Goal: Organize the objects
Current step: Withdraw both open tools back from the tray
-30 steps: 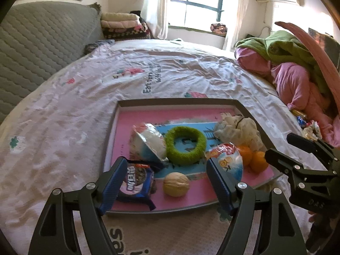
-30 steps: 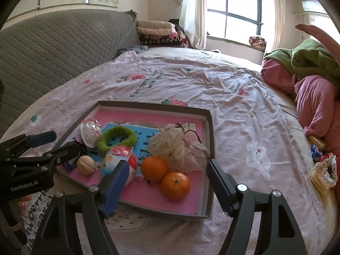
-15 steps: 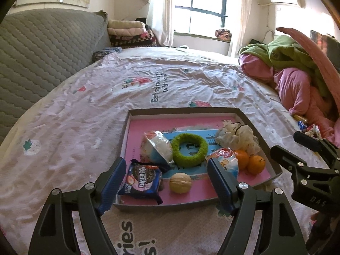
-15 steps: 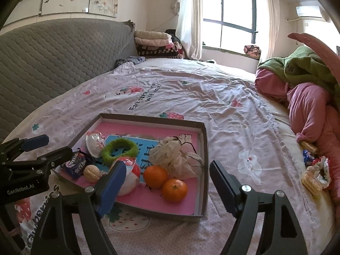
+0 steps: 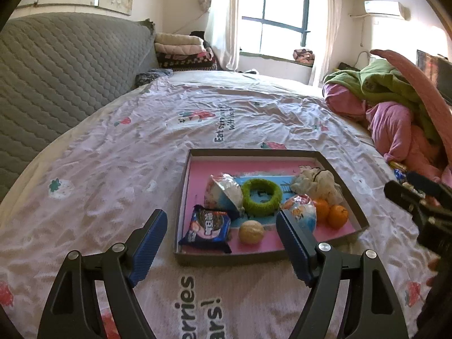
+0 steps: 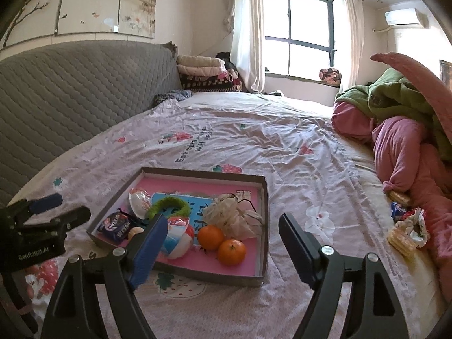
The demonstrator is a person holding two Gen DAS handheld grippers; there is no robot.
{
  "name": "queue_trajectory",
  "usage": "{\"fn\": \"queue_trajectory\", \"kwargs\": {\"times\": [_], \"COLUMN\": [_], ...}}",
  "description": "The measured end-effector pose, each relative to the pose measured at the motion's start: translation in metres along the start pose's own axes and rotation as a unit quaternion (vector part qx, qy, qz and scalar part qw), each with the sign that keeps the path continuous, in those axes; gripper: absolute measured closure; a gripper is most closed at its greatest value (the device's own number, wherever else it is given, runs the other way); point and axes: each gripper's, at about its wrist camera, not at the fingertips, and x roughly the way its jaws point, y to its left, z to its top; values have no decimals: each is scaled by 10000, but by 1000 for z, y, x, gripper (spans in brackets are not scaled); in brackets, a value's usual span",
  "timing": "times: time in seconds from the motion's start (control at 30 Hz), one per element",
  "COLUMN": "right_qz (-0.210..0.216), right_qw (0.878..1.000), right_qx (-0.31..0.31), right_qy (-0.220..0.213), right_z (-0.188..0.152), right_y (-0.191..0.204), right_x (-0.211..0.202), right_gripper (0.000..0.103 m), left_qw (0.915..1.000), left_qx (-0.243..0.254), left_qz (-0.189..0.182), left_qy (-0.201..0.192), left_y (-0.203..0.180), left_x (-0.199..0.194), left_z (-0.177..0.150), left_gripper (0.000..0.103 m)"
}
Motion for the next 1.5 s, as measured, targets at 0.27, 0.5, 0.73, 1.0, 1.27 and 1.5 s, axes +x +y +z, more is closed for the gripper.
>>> {"fn": "queue_trajectory", "kwargs": {"times": [0.27,0.5,0.73,1.0,1.27,1.5], "right_qz": [-47,-4,24,78,124,126], "right_qw": [9999,9999,9998,9997,9995,9992], "right_qx": [-39,-108,-141,-221,-264,-295], "right_qy": [-138,-120,-98,-12,145,221], "right_z": [-1,-6,-13,-23,-34,-43], "right_y": [5,12,20,32,40,47], "right_x": [-24,-34,-37,-36,-33,-35], "right_gripper": [22,22,22,22,22,22], "left_qw": [9997,9998,9998,9997,9994,9992], "left_qx": [24,82,121,127,172,173], "left_qz": [164,122,132,195,240,231], "left_qy": [-195,-149,-89,-5,169,293], "left_y": [8,5,2,1,-1,-3], "left_x": [-24,-33,-37,-36,-32,-32], "left_z": [-5,-13,-21,-29,-39,-49], "left_gripper": [23,22,22,22,22,22]}}
